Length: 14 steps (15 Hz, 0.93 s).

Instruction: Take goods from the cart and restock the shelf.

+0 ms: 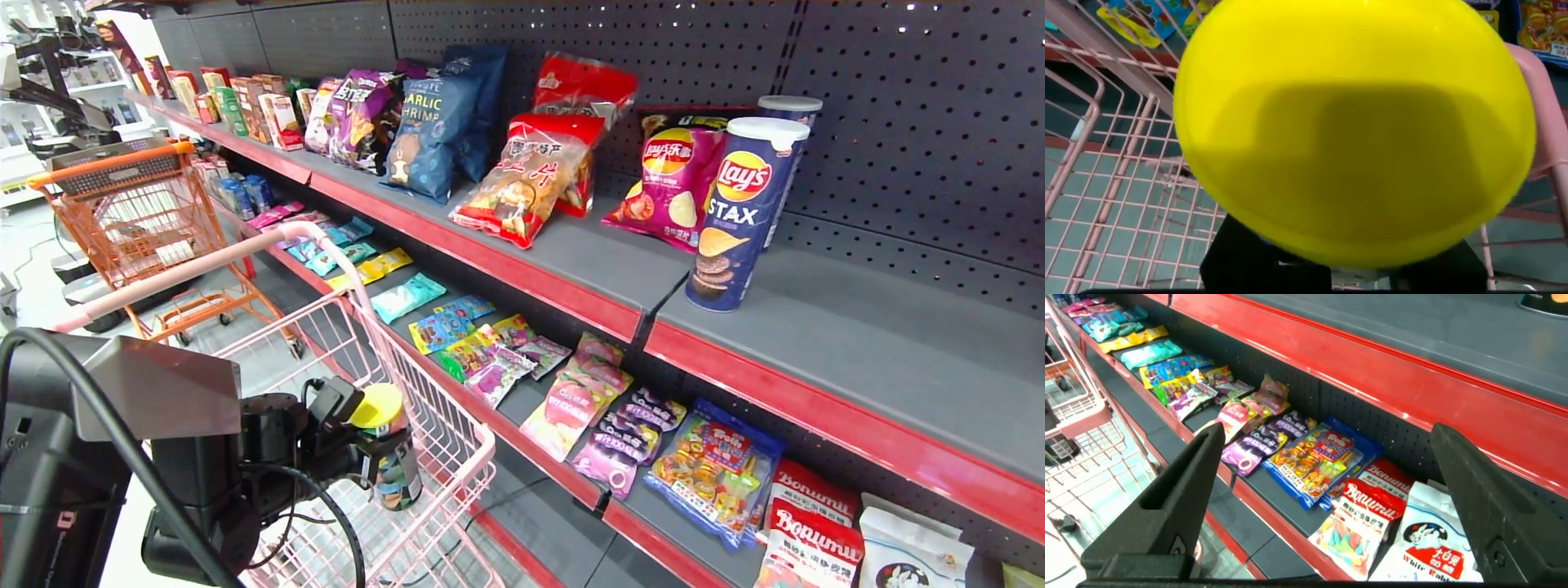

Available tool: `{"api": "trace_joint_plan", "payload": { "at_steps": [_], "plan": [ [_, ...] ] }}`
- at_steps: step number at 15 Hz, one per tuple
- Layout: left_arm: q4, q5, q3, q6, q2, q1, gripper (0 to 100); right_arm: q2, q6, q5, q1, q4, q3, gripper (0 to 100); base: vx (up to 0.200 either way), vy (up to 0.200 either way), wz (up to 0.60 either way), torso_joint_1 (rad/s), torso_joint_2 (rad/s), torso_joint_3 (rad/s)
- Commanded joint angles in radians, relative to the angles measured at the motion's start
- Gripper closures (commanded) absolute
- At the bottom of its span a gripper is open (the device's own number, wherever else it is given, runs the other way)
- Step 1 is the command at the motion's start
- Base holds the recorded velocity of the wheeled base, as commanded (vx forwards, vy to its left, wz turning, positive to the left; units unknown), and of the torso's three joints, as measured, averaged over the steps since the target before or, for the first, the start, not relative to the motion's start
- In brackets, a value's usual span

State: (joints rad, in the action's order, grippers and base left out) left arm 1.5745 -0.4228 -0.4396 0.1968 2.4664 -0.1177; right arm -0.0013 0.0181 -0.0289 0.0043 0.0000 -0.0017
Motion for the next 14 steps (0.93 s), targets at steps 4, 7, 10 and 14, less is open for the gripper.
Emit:
{"api": "trace_joint_plan", "payload": {
  "at_steps": [4, 7, 10, 14],
  "plan": [
    [-0.004, -0.002, 0.096, -0.022, -0.21, 0.056, 100, 0.001, 0.0, 0.0, 0.0, 0.0, 0.0, 0, 0.0, 0.0, 0.0, 0.0, 0.0, 0.0],
    [-0.042, -0.001, 0.102, -0.036, -0.303, 0.102, 100, 0.001, 0.0, 0.0, 0.0, 0.0, 0.0, 0, 0.0, 0.0, 0.0, 0.0, 0.0, 0.0],
    [-0.409, 0.033, -0.027, -0.068, -0.595, 0.135, 100, 0.001, 0.0, 0.0, 0.0, 0.0, 0.0, 0, 0.0, 0.0, 0.0, 0.0, 0.0, 0.0],
    [-1.03, 0.064, -0.283, -0.119, -0.903, 0.135, 100, 0.001, 0.0, 0.0, 0.0, 0.0, 0.0, 0, 0.0, 0.0, 0.0, 0.0, 0.0, 0.0]
  ]
}}
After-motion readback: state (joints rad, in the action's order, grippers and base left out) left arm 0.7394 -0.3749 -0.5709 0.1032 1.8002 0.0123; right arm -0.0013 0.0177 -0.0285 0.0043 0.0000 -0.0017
